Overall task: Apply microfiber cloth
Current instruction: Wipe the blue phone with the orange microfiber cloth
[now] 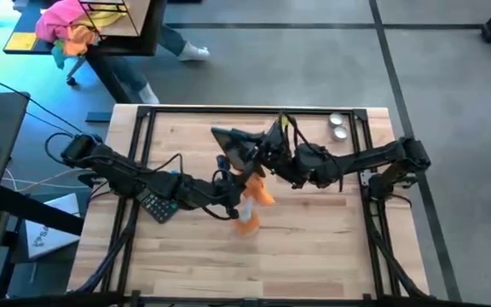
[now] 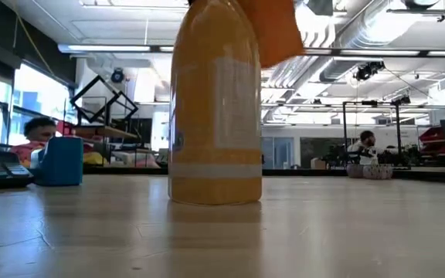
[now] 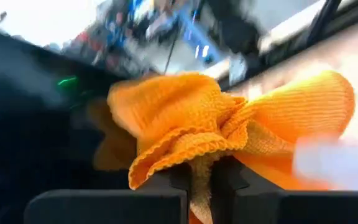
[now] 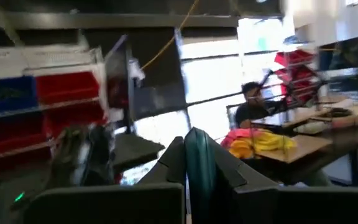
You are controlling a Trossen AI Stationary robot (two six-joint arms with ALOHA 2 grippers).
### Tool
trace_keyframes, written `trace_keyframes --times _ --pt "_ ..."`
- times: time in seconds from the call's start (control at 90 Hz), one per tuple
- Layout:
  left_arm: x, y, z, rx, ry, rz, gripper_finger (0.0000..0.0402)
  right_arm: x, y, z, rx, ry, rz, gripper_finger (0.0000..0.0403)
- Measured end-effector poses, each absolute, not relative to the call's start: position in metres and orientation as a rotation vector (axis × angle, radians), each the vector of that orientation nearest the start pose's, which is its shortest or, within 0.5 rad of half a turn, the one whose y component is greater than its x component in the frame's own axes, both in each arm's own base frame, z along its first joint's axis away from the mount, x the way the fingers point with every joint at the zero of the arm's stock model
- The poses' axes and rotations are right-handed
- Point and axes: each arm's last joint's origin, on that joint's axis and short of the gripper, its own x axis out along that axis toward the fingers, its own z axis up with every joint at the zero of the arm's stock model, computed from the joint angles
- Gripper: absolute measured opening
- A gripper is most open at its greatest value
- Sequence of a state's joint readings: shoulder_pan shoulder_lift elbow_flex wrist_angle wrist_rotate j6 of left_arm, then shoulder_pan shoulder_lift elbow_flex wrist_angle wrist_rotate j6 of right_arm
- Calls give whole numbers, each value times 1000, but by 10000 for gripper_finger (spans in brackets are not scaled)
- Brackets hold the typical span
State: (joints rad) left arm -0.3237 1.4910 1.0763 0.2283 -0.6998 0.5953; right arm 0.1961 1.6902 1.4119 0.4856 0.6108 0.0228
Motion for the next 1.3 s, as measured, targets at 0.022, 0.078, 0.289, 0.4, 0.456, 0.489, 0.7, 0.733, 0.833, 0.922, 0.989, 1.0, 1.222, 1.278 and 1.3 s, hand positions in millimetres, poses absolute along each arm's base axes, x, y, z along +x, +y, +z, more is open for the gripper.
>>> trace_keyframes --times 0.022,0.078,0.289,0.4,0.456,0.489,0.7,0.733,0.833,0.922,0.989,1.0,1.222,1.278,1.3 --pt "324 -89 309 672 251 309 5 390 61 372 103 -188 -401 0" --pt "324 -91 312 679 227 290 5 392 61 367 115 -169 -386 0" --pt "324 -91 310 699 251 290 5 388 58 377 104 -213 -380 0" --pt "322 -92 304 731 320 322 5 384 59 383 89 -233 -372 0" --pt "320 -91 300 748 365 347 5 380 60 389 85 -253 -369 0" --pt "319 -90 298 765 398 365 5 376 61 393 85 -265 -366 0" --pt "309 -83 295 781 494 478 5 359 73 410 59 -266 -349 0" --pt "306 -82 299 767 484 483 5 357 76 411 48 -260 -357 0" --pt "298 -82 311 696 427 462 5 354 86 412 10 -245 -381 0" --pt "291 -81 320 633 388 439 5 354 91 410 -4 -227 -381 0" --pt "285 -80 324 608 387 420 5 354 93 408 -11 -211 -382 0" --pt "284 -80 324 605 387 417 5 354 93 408 -12 -210 -382 0" --pt "277 -76 328 484 375 432 5 355 97 404 -98 -181 -355 0" --pt "277 -72 328 449 371 450 5 357 98 402 -130 -171 -332 0" --pt "276 -70 328 440 375 456 5 358 98 401 -145 -166 -326 0"
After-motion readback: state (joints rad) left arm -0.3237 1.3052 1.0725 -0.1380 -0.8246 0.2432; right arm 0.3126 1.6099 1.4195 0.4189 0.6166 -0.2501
